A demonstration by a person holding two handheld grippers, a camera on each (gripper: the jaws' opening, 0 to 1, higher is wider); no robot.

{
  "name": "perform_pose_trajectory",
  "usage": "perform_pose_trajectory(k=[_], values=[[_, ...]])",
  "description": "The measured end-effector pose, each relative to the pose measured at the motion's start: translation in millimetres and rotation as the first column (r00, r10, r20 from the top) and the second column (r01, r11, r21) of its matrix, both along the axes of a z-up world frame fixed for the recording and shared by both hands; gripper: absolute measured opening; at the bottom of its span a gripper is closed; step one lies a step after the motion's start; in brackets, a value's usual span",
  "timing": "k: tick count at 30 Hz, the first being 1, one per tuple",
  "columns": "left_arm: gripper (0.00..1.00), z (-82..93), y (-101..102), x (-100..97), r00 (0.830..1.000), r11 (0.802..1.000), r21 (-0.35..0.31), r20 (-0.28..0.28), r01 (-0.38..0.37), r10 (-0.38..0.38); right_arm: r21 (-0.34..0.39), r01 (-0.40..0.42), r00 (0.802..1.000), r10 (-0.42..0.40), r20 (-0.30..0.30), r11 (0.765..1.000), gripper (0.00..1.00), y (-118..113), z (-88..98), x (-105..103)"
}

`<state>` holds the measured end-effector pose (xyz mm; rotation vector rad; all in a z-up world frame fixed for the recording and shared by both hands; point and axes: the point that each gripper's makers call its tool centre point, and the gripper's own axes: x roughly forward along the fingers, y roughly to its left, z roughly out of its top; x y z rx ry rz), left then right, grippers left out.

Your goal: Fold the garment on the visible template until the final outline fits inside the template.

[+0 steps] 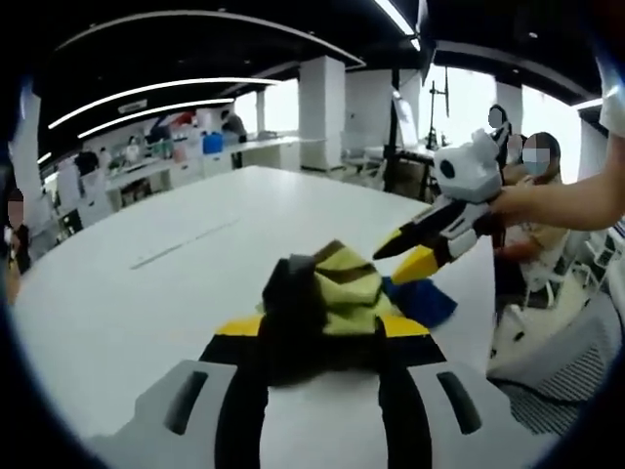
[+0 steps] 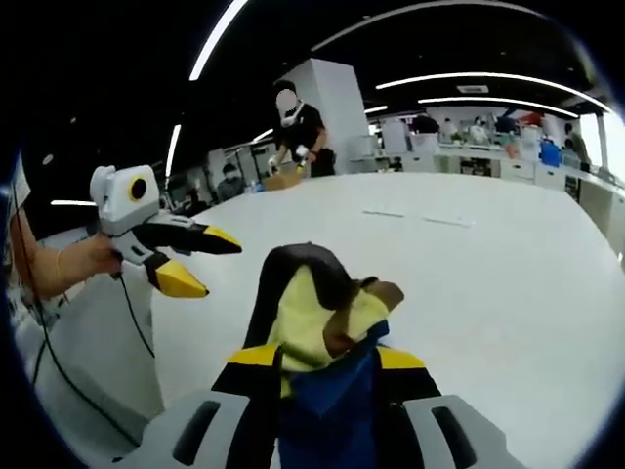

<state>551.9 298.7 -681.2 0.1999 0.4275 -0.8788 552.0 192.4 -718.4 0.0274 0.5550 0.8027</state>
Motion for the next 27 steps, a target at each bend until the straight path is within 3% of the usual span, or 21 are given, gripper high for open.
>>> perform_pose_trajectory(k=[12,21,24,27], values=[[0.27,0.2,-22.2,26.2,1.000,0.999,-0.045,-0.003,0.009,-0.010,0.035,0.025,0.999,-0.024,-0.032,0.999,0.27,1.9,-3.8,15.0],[0.12,-6.2,-24.4,39.0,1.000,0.999,-0.046,-0.014,-0.001,0.001,0.045,0.042,0.997,-0.039,-0.064,0.998,0.23,3.7,-9.7,18.7],[0.02,-9.1,-24.5,39.8,1.000,0.999,-0.041,-0.024,0.003,-0.004,0.054,0.043,0.997,-0.039,-0.074,0.998,0.20,5.8,-9.8,18.3],[0.00,-13.3,-22.8,40.6,0.999,0.999,-0.036,-0.048,-0.009,0.008,0.066,0.040,0.995,-0.034,-0.094,0.997,0.16,9.3,-11.8,17.4]])
